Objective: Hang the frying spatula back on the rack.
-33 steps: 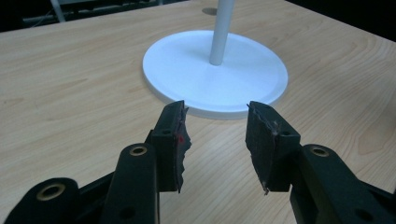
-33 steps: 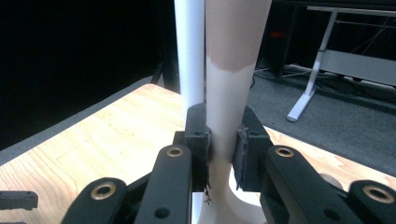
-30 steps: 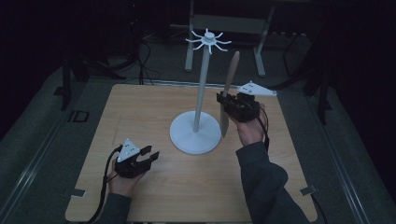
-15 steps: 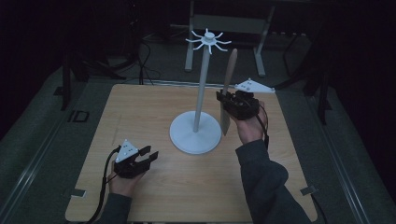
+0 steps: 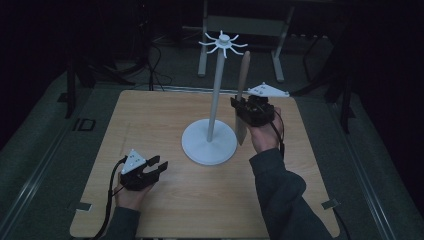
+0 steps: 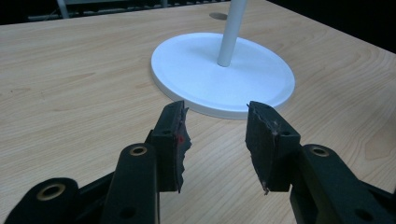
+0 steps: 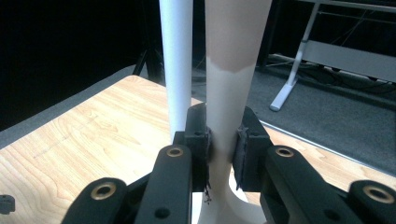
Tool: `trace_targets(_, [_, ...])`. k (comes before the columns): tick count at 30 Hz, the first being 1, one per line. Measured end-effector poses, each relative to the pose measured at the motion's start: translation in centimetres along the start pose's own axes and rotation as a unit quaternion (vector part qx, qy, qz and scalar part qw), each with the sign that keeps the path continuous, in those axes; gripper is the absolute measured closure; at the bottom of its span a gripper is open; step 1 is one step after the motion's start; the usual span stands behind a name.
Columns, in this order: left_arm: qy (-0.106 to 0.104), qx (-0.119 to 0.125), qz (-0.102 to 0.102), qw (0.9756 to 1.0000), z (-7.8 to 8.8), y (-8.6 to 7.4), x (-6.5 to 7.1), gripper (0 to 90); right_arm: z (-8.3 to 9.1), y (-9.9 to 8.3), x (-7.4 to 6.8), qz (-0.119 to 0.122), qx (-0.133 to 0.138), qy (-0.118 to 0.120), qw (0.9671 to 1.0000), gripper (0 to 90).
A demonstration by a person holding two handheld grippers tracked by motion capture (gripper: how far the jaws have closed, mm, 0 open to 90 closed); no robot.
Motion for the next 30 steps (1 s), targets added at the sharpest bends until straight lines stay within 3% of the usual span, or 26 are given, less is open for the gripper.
trace_targets(14, [-0.004, -0.002, 0.0, 1.0, 0.03, -0.07, 0.05, 58.1, -0.4, 0.05, -0.03, 0.011, -0.006, -0.004, 0.9999, 78.2])
trace_targets(30, [-0.003, 0.002, 0.0, 1.0, 0.22, -0.01, -0.04, 58.1, -1.03, 0.49, -0.45, 0.005, -0.012, 0.0, 0.9999, 78.3])
Point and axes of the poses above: each handheld gripper's, and its own axes: z roughly backward along the jaws, y roughly out of its top, x roughly to its right, the point moved 9 cm from there along -z, roughly forward along the jaws, and after that the axes turned 7 degrees about -y, right-handed, at the moved point
